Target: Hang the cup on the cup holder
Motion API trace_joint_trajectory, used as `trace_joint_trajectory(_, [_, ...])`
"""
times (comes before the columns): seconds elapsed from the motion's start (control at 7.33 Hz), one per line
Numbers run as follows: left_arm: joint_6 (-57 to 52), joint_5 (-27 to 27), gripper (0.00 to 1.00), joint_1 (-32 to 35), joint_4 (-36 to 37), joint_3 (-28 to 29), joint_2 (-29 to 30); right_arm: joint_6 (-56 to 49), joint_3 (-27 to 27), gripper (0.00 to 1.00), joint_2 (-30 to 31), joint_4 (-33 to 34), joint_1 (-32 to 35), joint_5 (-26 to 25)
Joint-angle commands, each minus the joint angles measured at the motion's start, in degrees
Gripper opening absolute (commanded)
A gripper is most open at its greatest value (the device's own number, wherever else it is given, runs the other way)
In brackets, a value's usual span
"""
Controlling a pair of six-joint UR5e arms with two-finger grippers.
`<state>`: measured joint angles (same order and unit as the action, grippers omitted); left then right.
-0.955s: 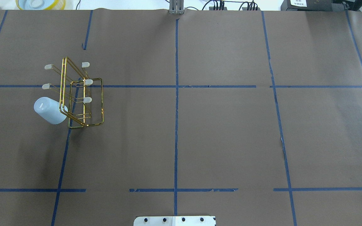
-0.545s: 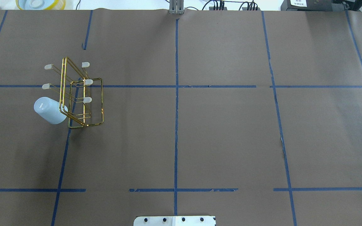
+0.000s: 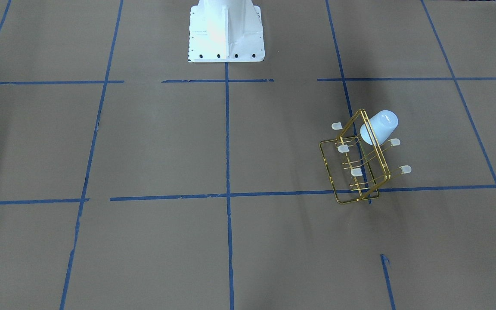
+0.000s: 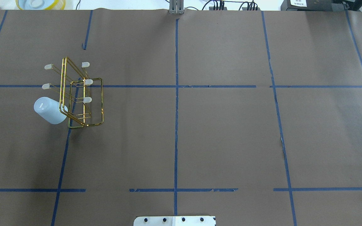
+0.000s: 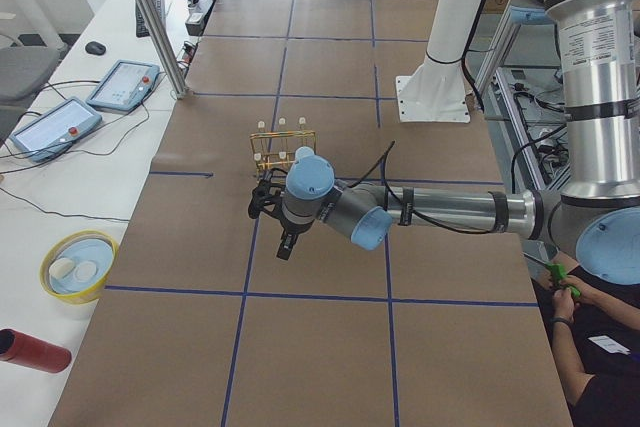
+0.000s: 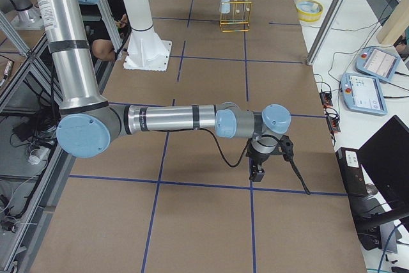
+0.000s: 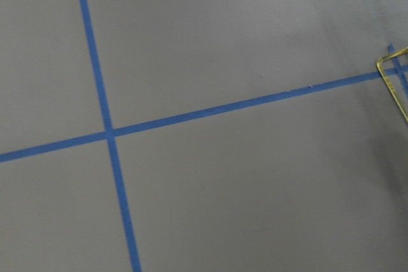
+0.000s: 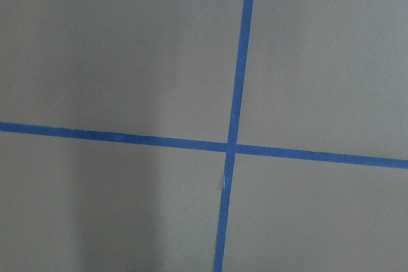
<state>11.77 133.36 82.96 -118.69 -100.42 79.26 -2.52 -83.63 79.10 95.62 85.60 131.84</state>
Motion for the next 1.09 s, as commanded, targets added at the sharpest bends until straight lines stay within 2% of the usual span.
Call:
trace_joint_trajectory(0.0, [-0.61,-1.79,1.00,0.19,7.53,-0.30,0.98,-0.03,0.04,1.00,0.00,0.00,0.00,0.00])
trace_joint_trajectory(0.14, [-4.87,-1.70,1.00,0.01,14.39,-0.13,3.34,0.06,-0.04,1.00,0.00,0.00,0.00,0.00])
trace_joint_trajectory(0.41, [-17.16,-1.61,1.00,4.65,30.64,-0.22,9.04,0.06,0.04,1.00,0.00,0.00,0.00,0.00])
trace_joint_trajectory(0.95, [-18.63,-0.65,1.00,4.93,32.47,0.30,9.42,0.06,0.04,1.00,0.00,0.00,0.00,0.00])
